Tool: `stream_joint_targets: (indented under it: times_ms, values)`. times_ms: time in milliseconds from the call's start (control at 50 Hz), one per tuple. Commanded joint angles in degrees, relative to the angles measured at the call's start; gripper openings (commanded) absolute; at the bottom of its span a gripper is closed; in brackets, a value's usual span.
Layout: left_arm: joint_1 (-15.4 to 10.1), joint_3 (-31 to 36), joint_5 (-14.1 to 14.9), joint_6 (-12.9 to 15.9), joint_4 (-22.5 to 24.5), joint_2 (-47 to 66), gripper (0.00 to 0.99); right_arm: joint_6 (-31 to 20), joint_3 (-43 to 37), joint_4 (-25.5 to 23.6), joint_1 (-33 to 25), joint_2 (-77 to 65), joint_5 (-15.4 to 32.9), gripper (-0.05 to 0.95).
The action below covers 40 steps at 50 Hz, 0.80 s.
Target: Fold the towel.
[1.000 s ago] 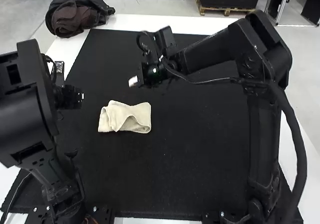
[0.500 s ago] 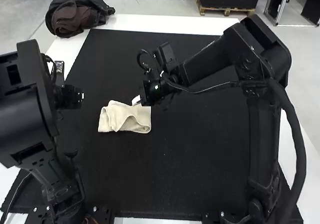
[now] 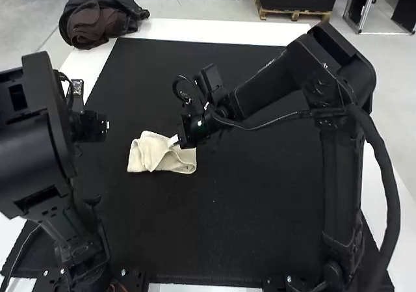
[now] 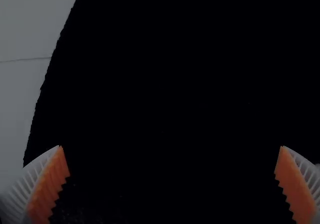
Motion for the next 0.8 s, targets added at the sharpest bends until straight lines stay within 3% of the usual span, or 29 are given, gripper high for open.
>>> stream_joint_targets:
  times_ms: [0,340,780]
  values:
    - [0.5,0.1,1.4,0.2,-0.1,-1.6,0.967,-0.4,-0.2,1.0,0.4,-1.3,-0.2,-0.02]
    - [0.5,0.1,1.4,0.4,-0.7,-1.7,0.967,0.6,0.0,4.6,0.5,1.2,0.0,-0.02]
    - [2.5,0.1,2.3,1.3,-0.7,-1.8,0.967,0.8,0.4,6.6,0.7,4.0,1.0,-0.02]
